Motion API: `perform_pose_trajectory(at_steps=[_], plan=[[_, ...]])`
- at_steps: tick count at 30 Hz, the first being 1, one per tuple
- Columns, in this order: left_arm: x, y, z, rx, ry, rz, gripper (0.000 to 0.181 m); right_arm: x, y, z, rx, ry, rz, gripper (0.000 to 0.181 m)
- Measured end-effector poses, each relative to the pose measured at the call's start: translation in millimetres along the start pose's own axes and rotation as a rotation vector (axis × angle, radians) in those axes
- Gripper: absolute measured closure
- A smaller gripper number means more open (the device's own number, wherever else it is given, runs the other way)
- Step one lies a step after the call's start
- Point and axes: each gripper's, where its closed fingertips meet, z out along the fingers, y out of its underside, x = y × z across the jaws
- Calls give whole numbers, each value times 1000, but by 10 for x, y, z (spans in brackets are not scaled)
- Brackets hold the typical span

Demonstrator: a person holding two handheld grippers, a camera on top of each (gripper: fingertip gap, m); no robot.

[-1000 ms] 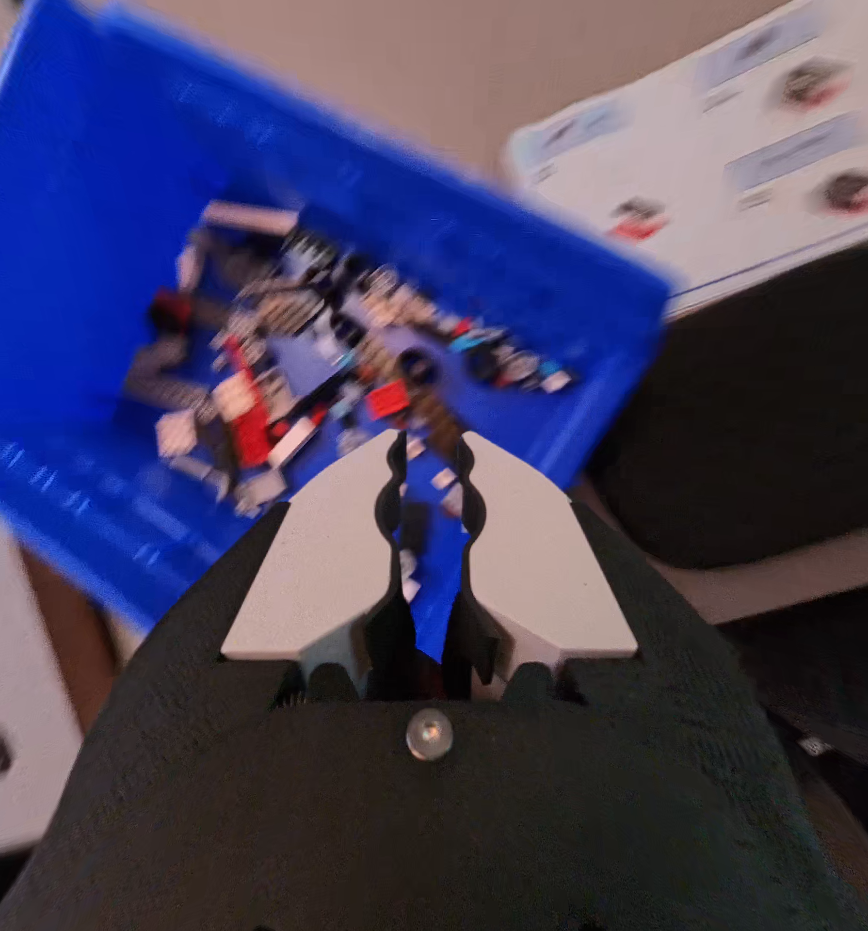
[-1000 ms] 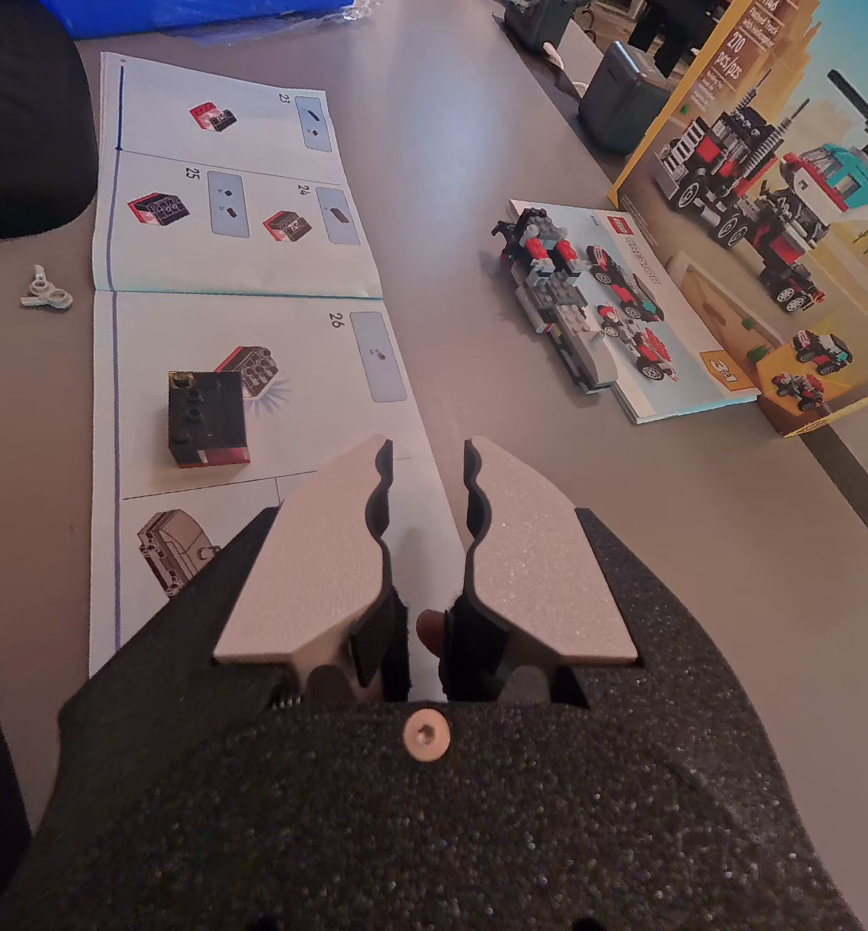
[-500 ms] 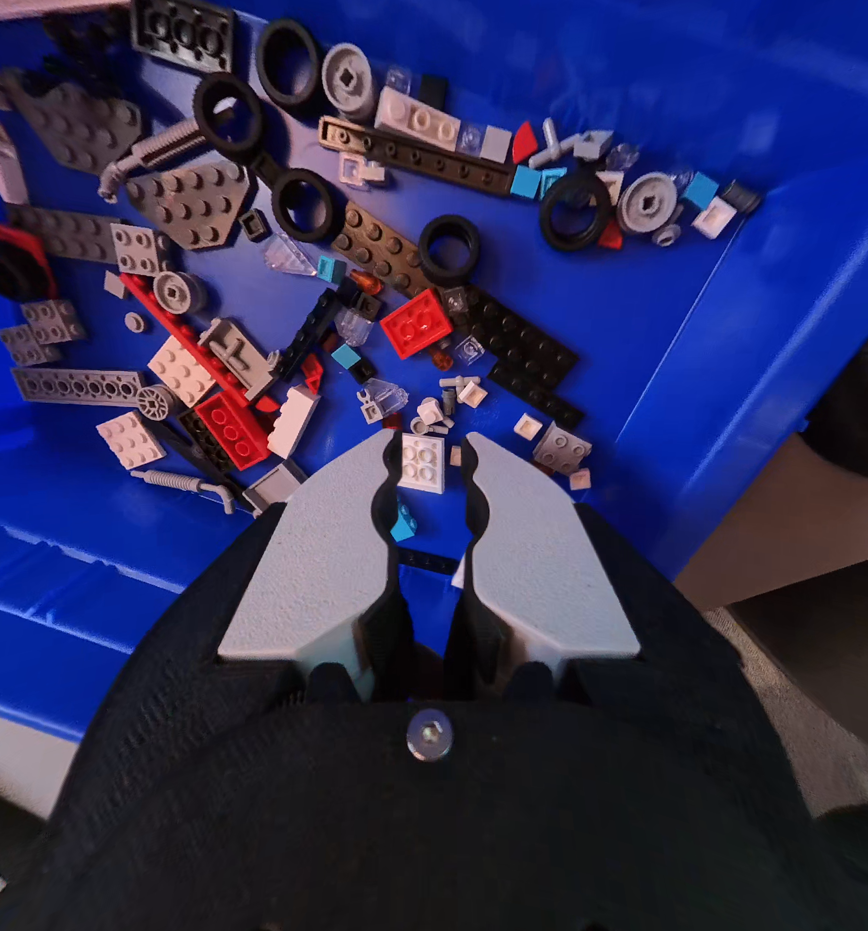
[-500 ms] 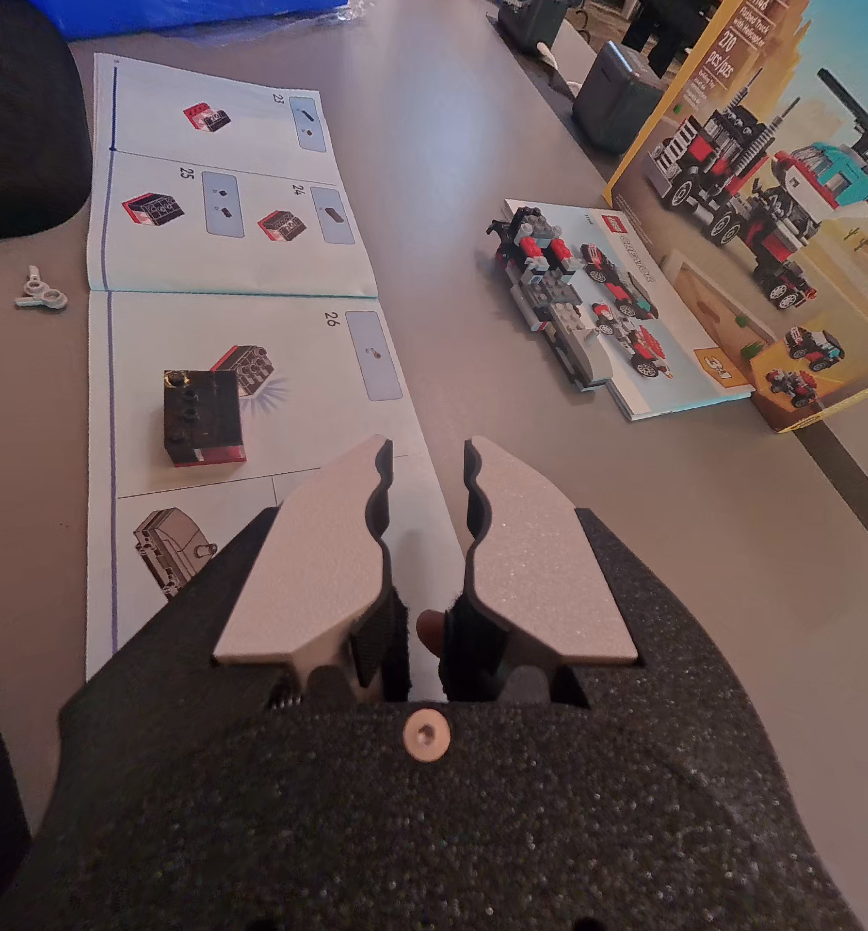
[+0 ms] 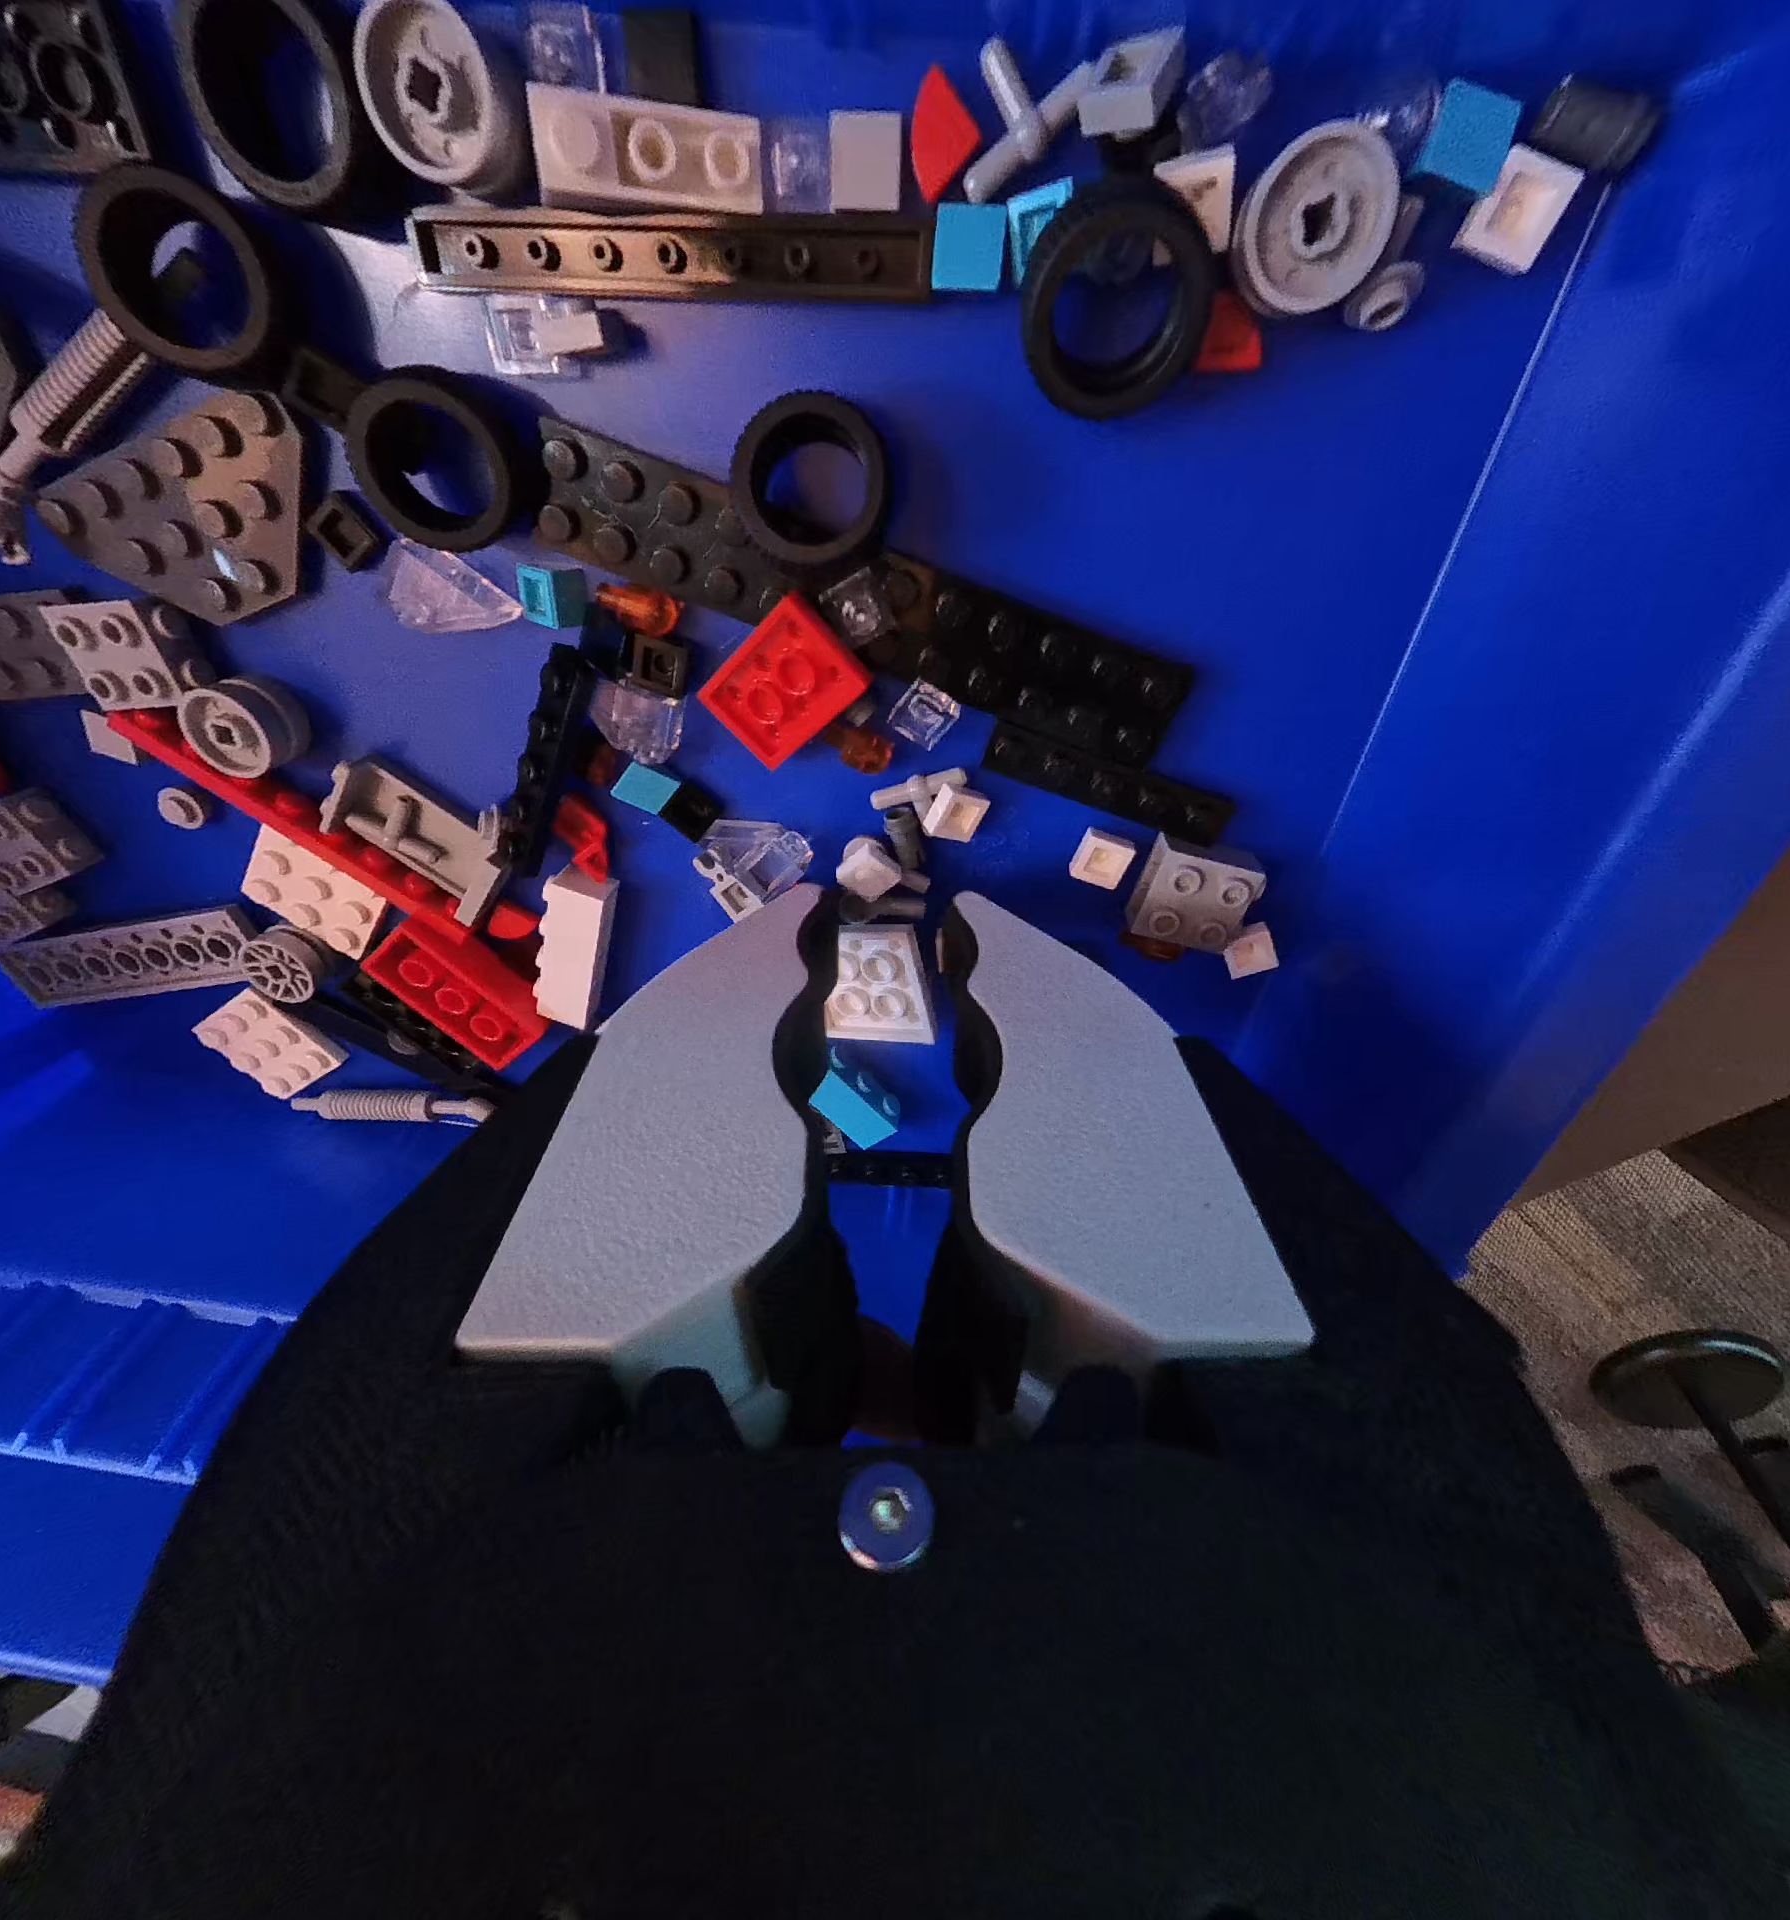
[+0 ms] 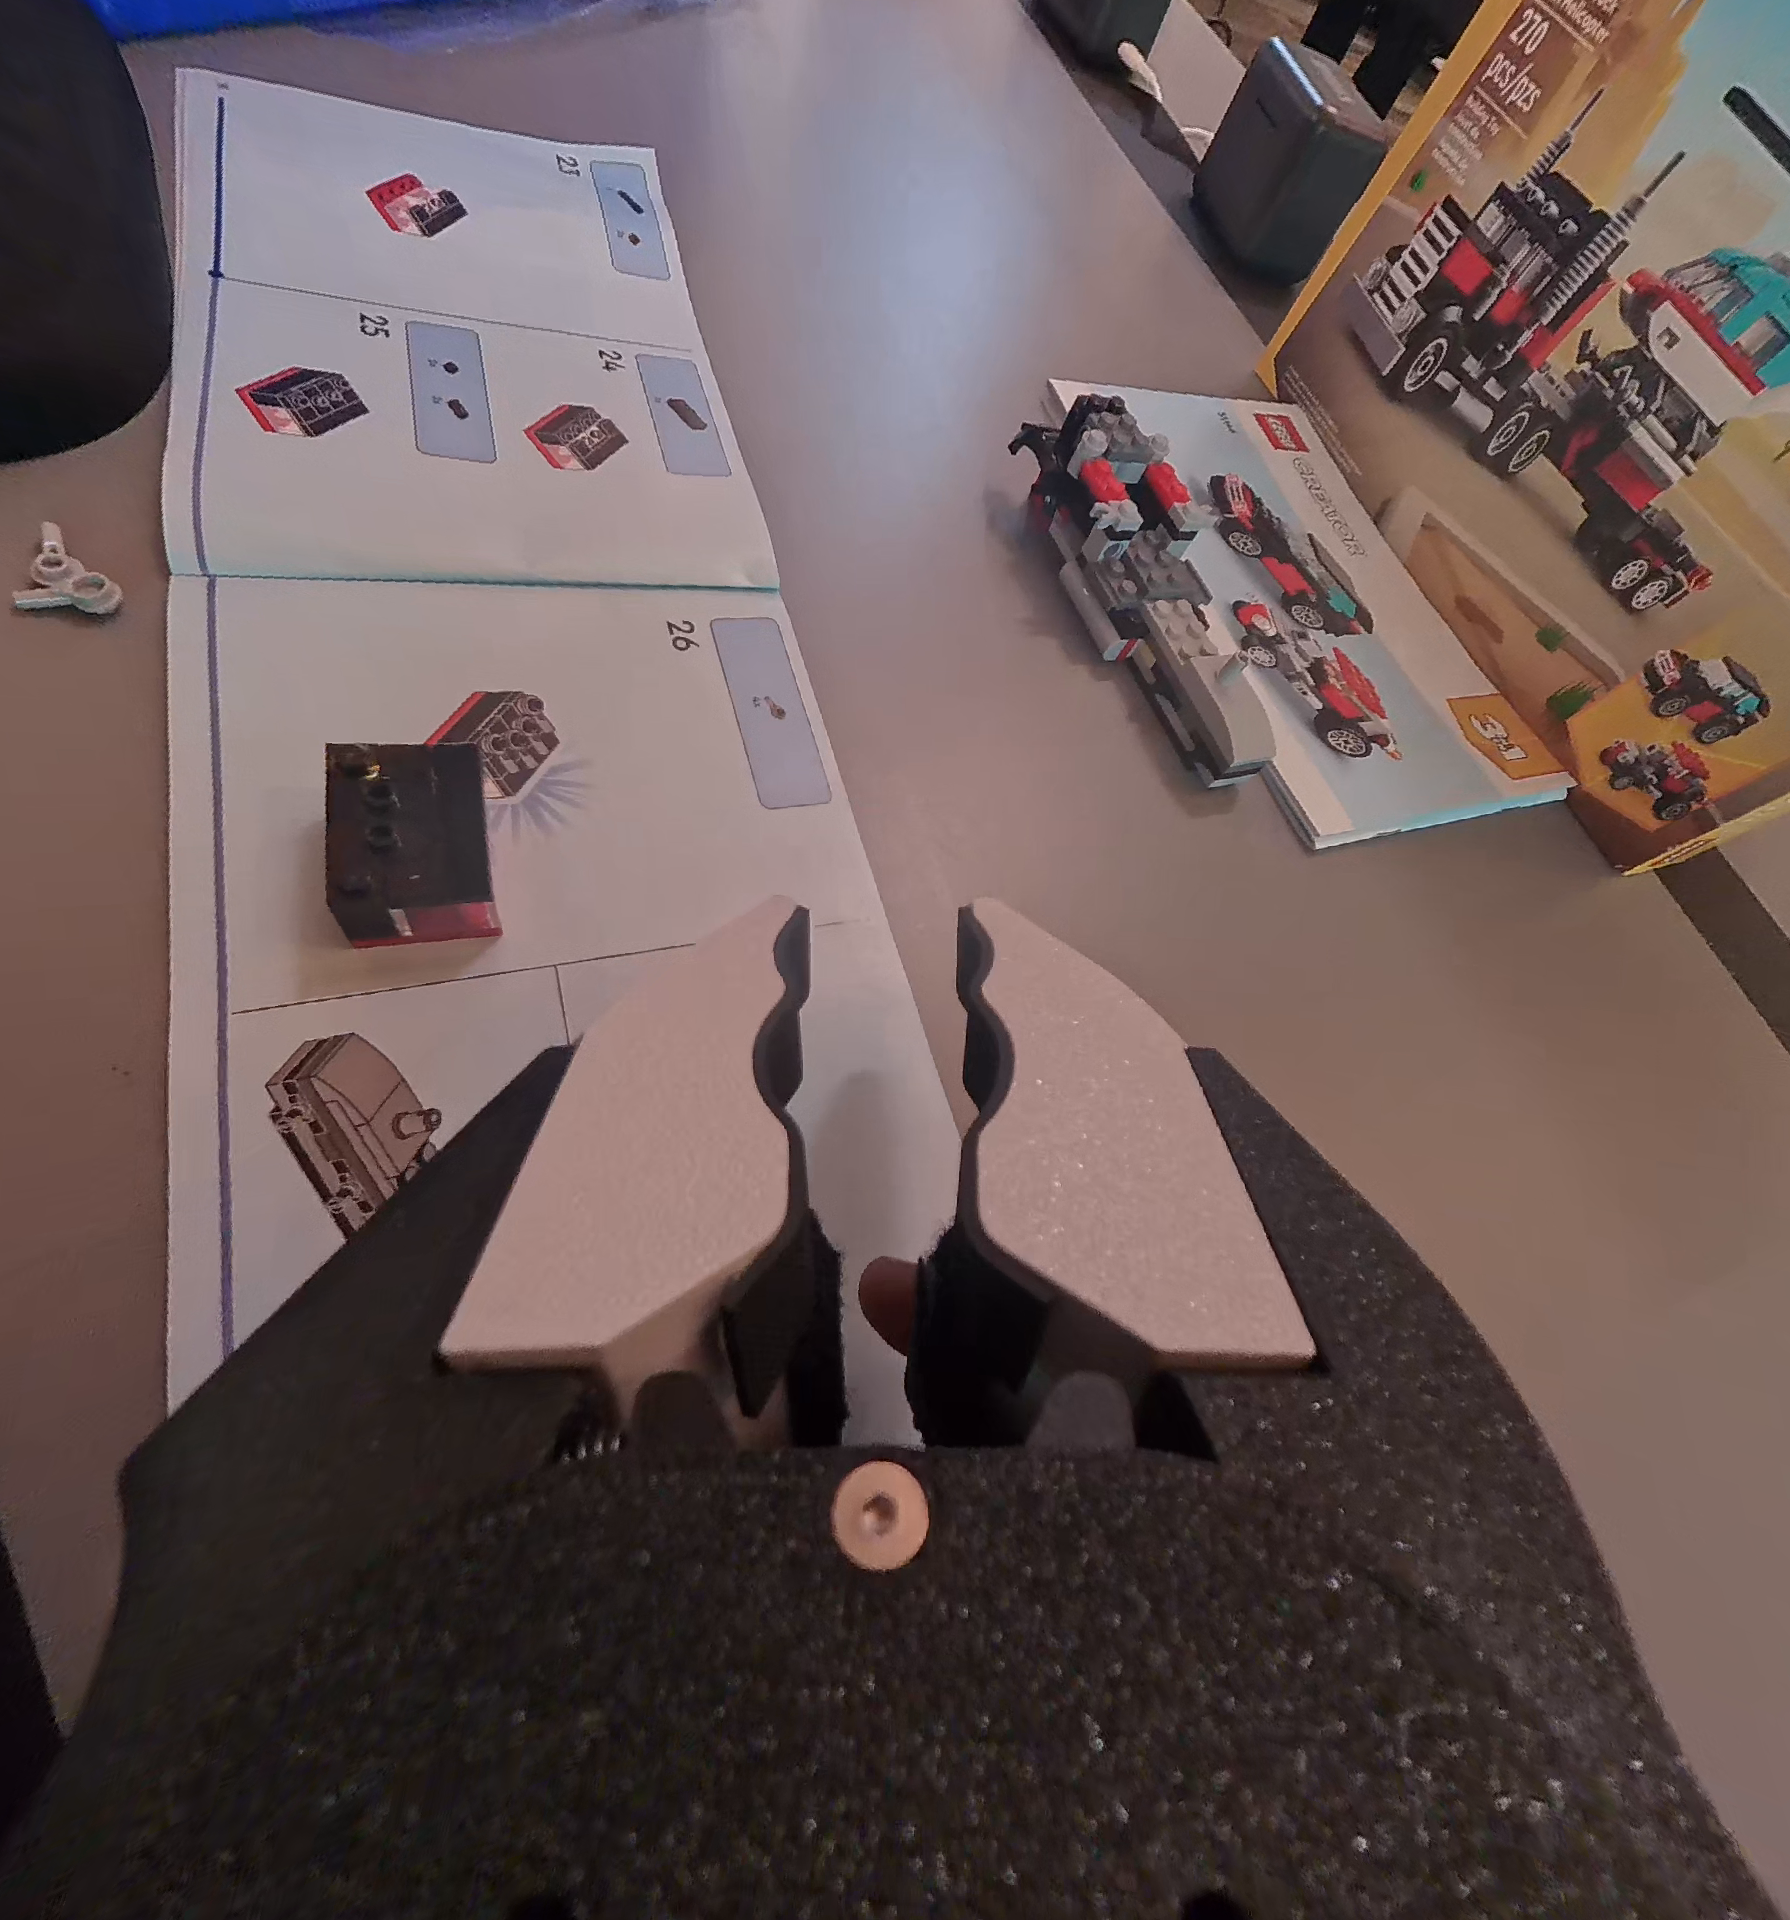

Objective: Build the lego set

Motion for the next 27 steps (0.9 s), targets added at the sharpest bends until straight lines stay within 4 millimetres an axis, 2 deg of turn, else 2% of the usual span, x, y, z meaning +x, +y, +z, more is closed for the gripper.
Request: perform_pose_trajectory(at_steps=[10,17,19,22,25,27], plan=[[-34,6,-28,8,-20,-17,165,-8,16,7,-10,-4,-4,154],[-61,-59,-466,125,-168,-38,166,-19,18,17,-13,-9,-7,154],[-39,-192,-655,213,-218,-37,166,-21,16,18,-13,-10,-7,154],[117,-548,-957,389,-254,12,166,-22,12,17,-11,-10,-8,154],[409,-965,-1198,540,-233,105,166,-25,4,15,-8,-10,-10,154],[726,-1299,-1295,641,-163,195,165,-28,2,18,-9,-10,-12,154]])
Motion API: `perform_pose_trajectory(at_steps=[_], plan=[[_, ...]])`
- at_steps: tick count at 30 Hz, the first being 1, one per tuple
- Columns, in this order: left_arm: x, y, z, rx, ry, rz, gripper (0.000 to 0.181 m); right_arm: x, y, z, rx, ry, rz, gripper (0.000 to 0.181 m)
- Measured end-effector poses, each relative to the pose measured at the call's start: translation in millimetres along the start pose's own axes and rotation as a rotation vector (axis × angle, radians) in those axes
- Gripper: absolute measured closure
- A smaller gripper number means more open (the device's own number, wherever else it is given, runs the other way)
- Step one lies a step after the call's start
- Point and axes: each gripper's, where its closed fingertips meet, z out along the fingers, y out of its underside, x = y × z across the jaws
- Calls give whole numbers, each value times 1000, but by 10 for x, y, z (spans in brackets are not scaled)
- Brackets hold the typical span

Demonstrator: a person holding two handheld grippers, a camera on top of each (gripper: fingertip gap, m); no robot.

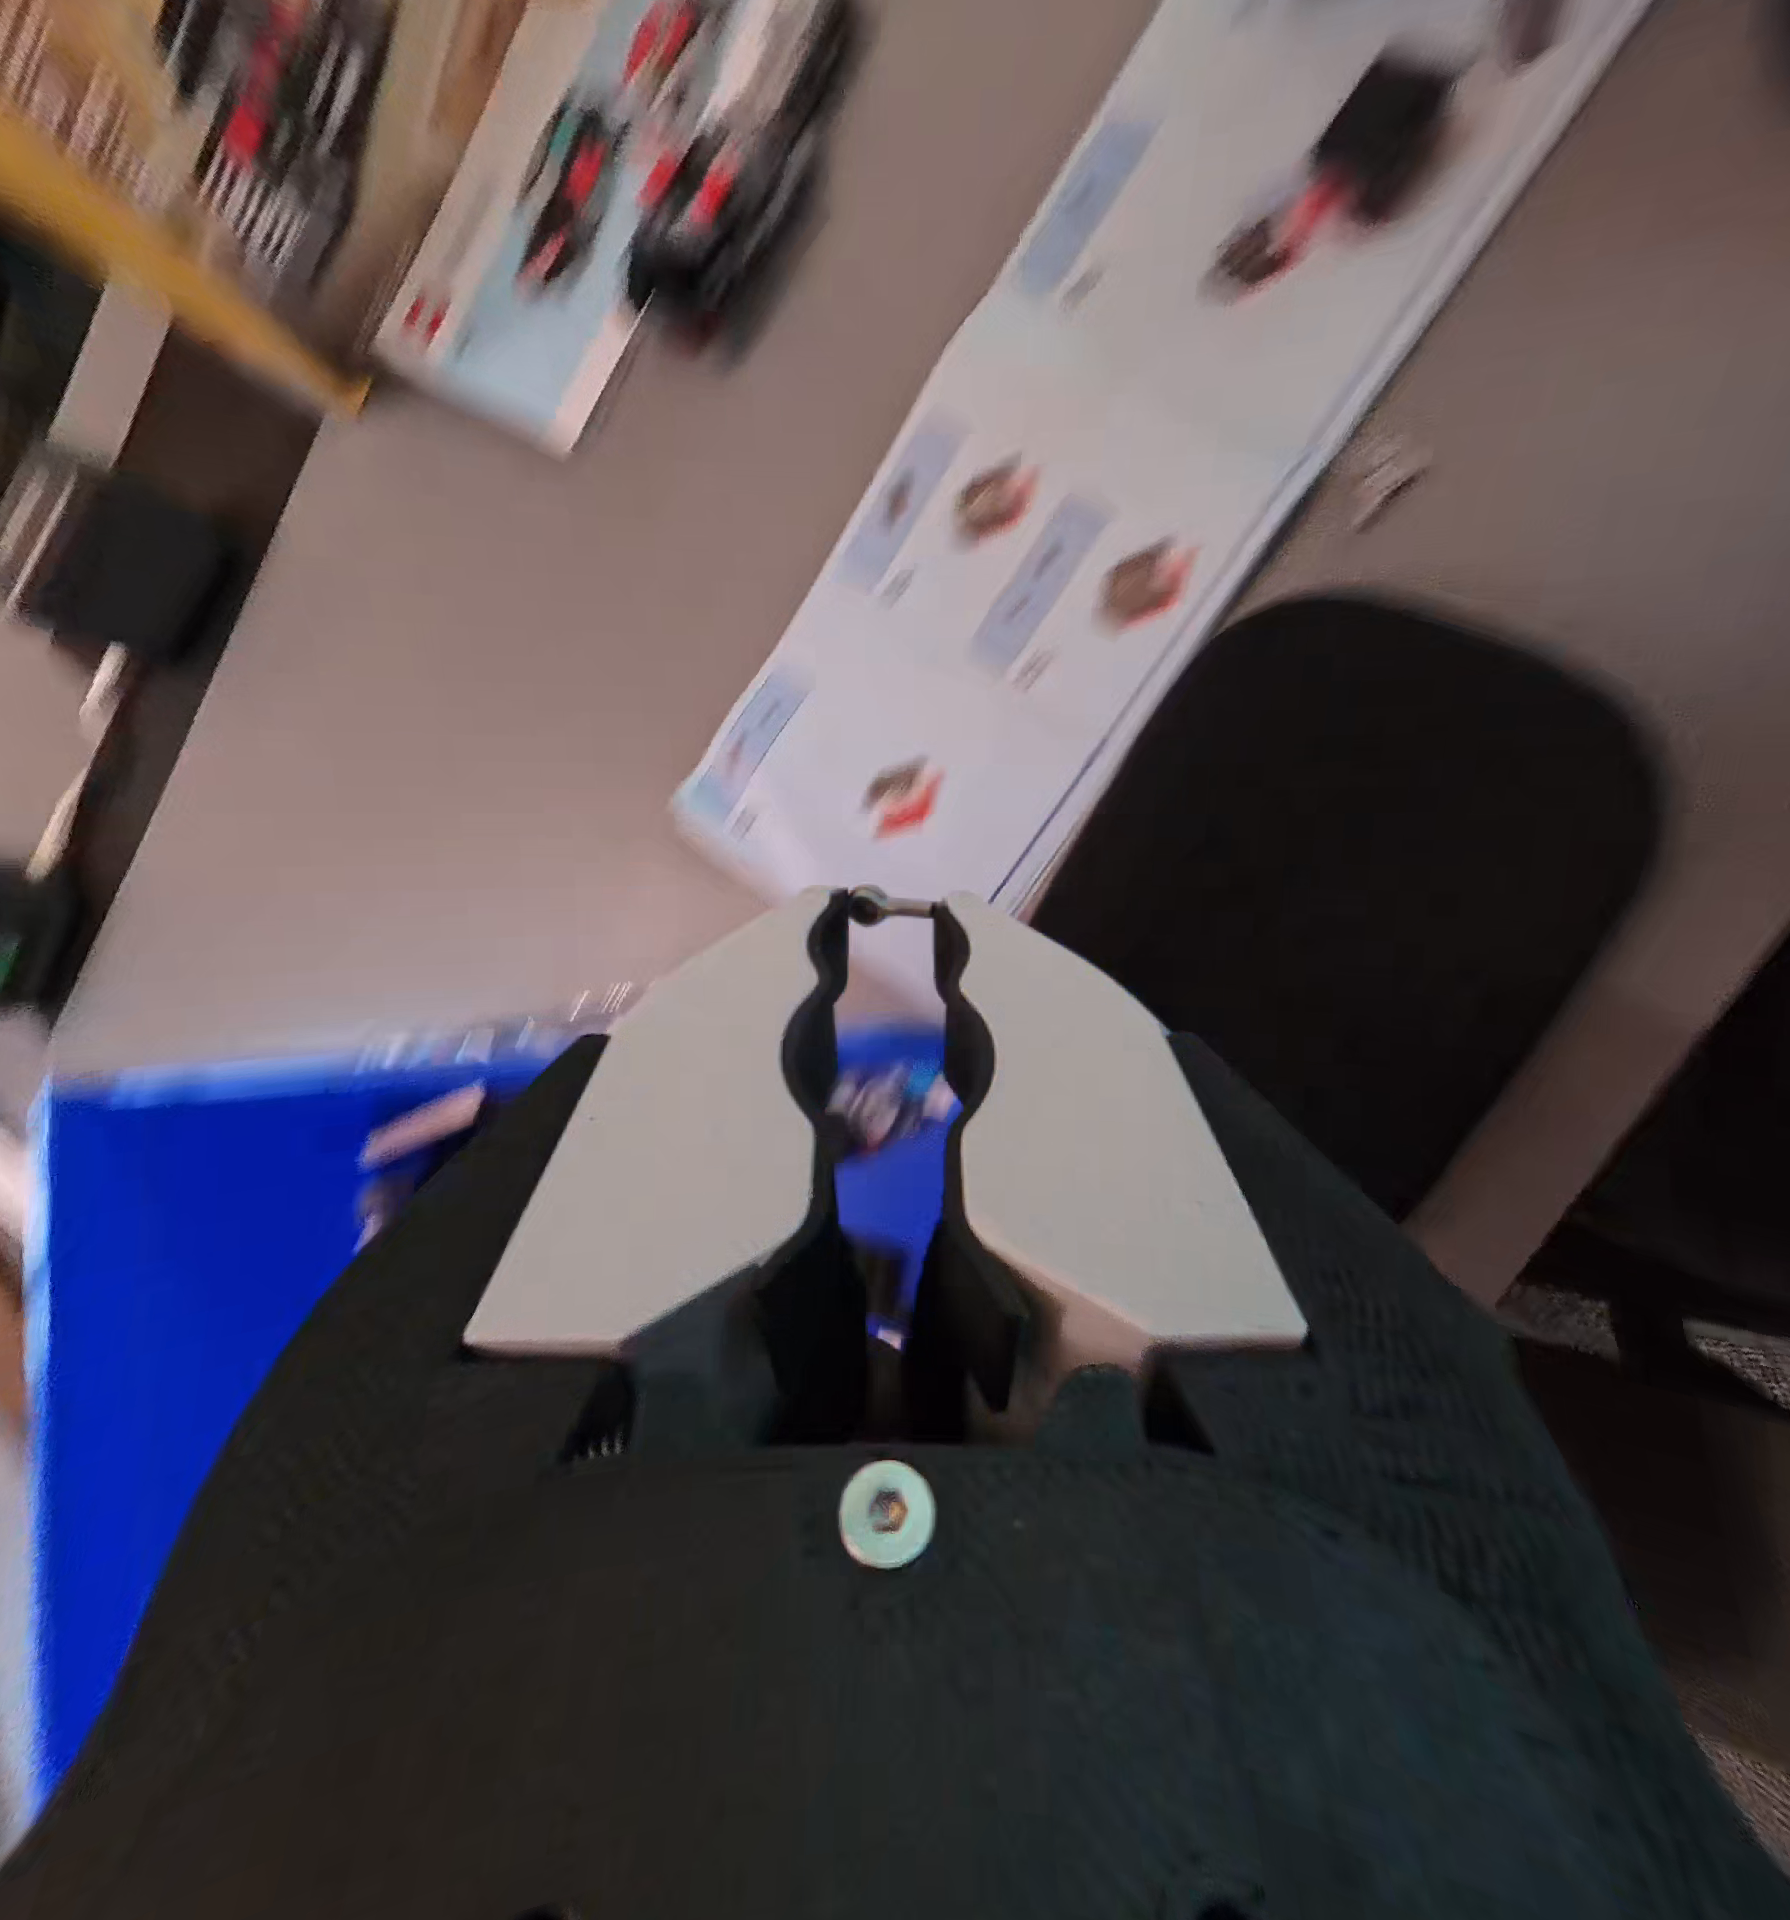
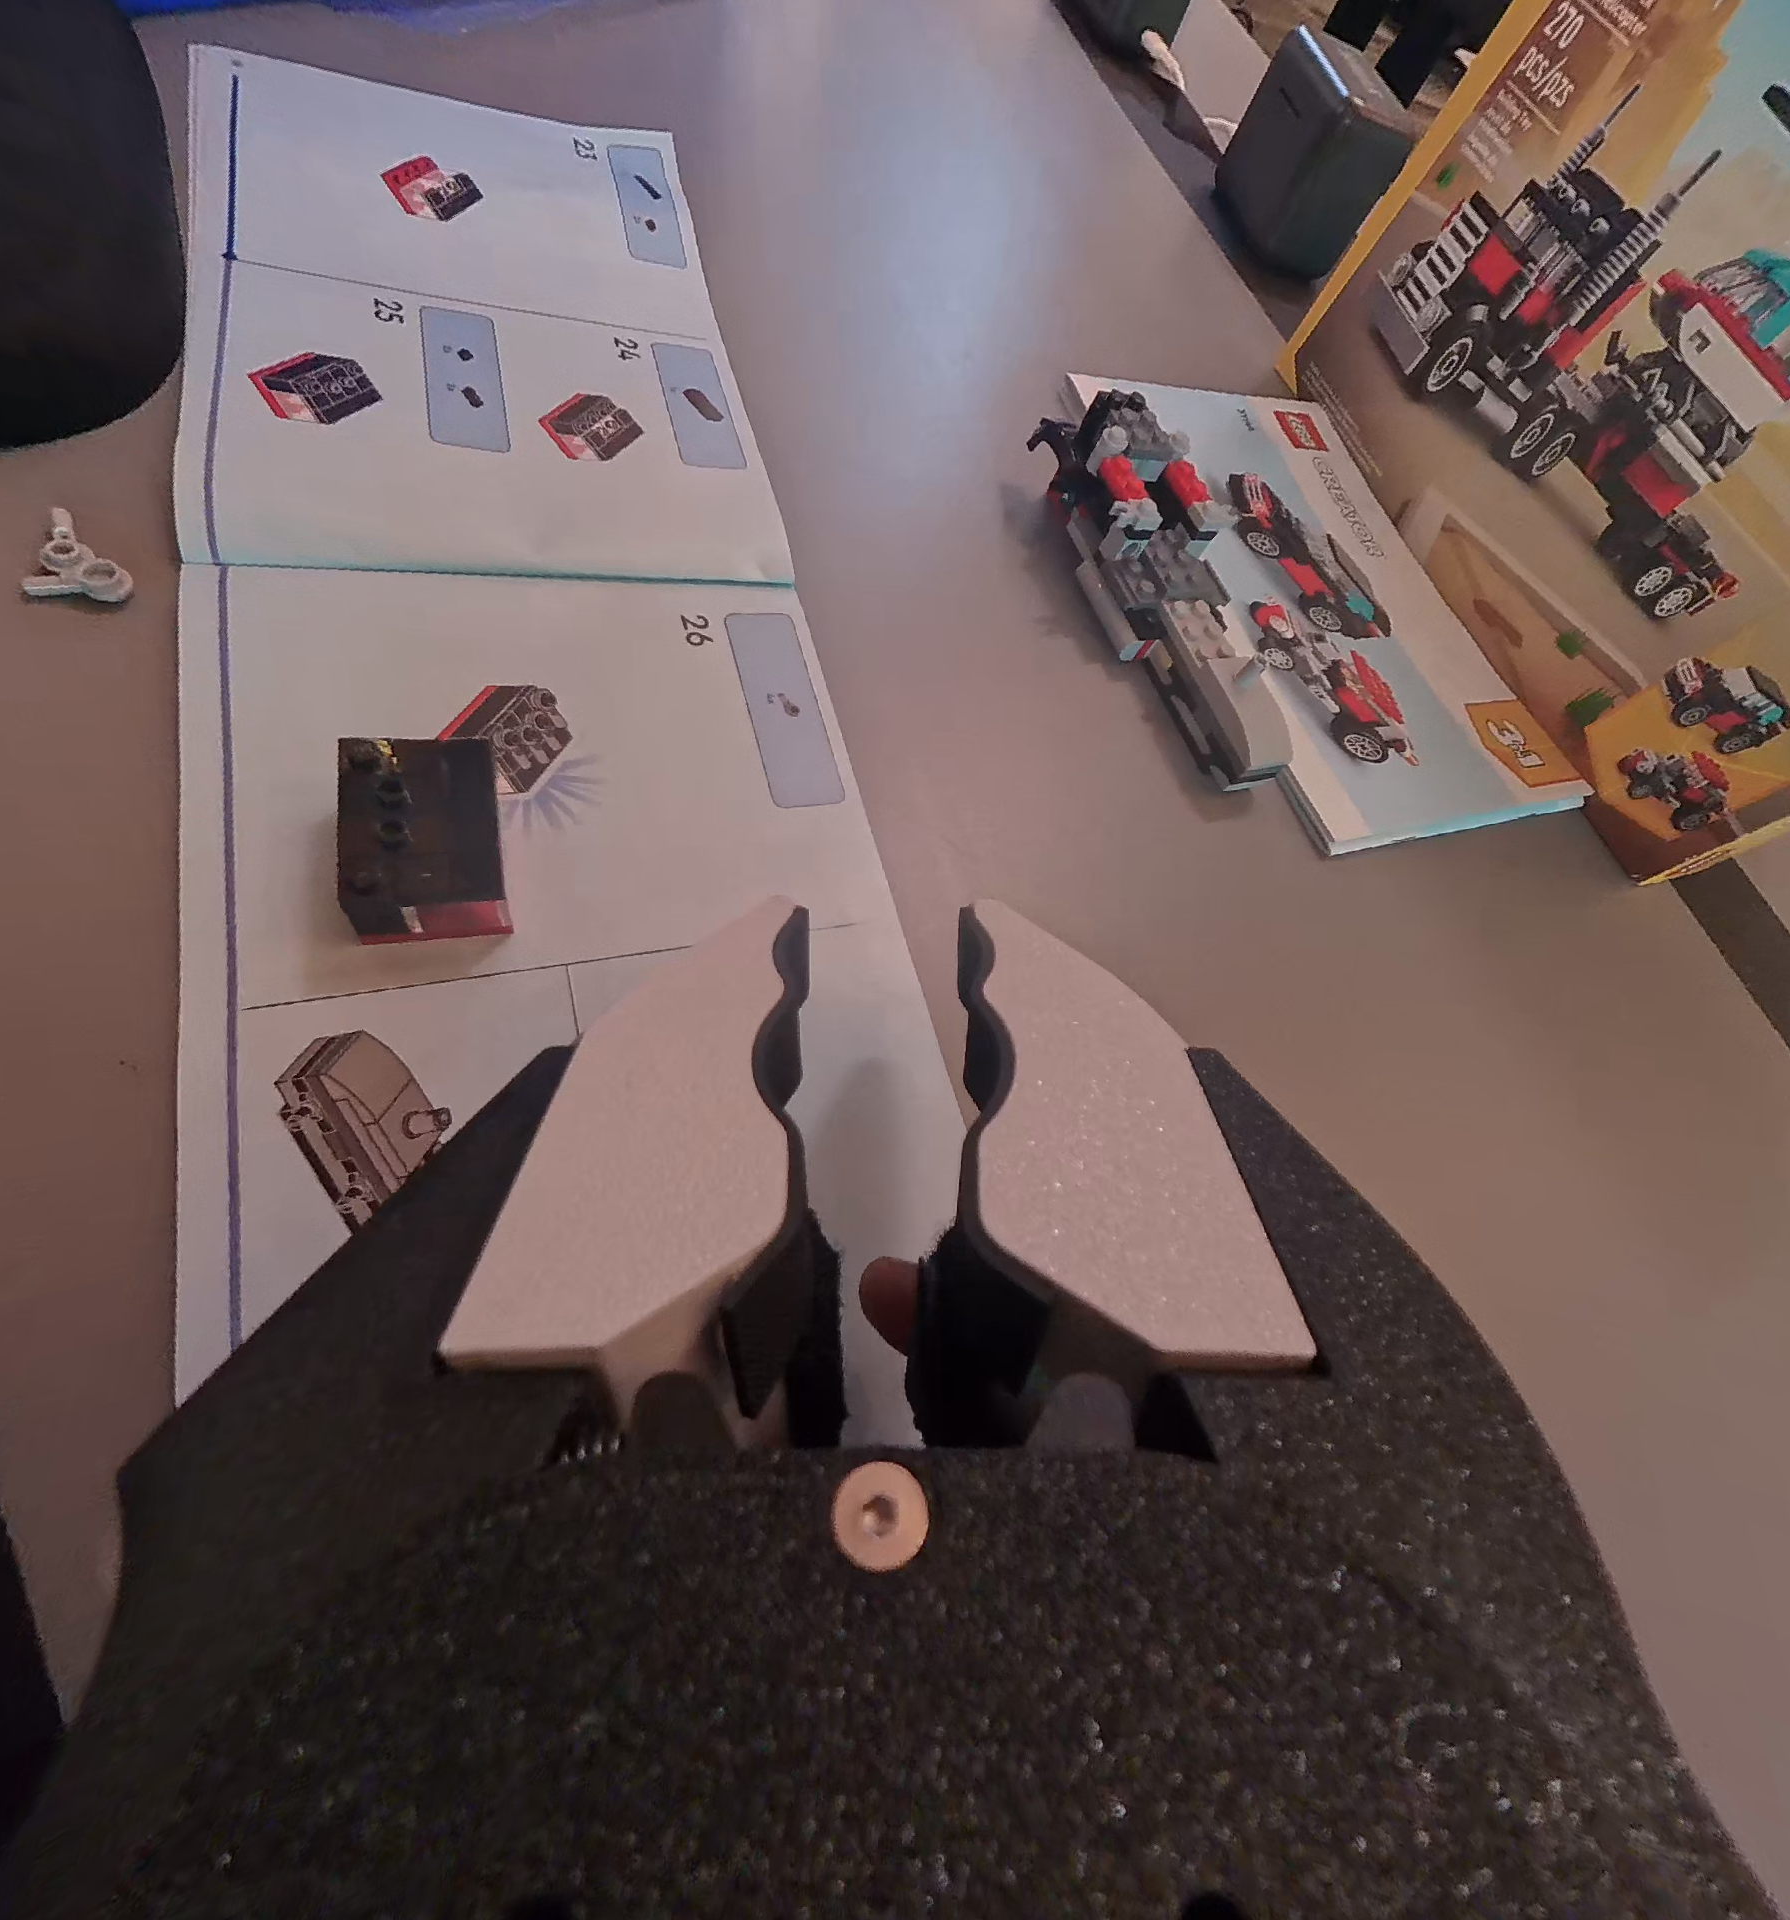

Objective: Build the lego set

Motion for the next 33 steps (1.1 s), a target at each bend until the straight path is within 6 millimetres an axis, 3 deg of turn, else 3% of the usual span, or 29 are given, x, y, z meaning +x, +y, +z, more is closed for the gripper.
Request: perform_pose_trajectory(at_steps=[2,5,9,12,22,27,30,33], plan=[[358,-350,171,91,127,65,166,-6,3,0,-3,-2,-3,154],[894,-641,531,125,306,142,166,-3,-7,-8,0,1,-7,154],[1377,-725,941,85,465,155,165,10,-14,-23,7,6,-3,154],[1536,-708,1067,56,515,152,165,5,-30,-28,13,4,-5,154],[1548,-563,1181,-30,538,113,157,-6,-51,-42,17,1,-14,154],[1468,-595,1056,18,533,69,157,-6,-42,-45,13,1,-14,154],[1169,-560,751,90,462,-22,157,-1,-44,-50,16,2,-11,154],[593,-298,329,112,276,-143,160,-23,-49,-35,14,-8,-14,153]])
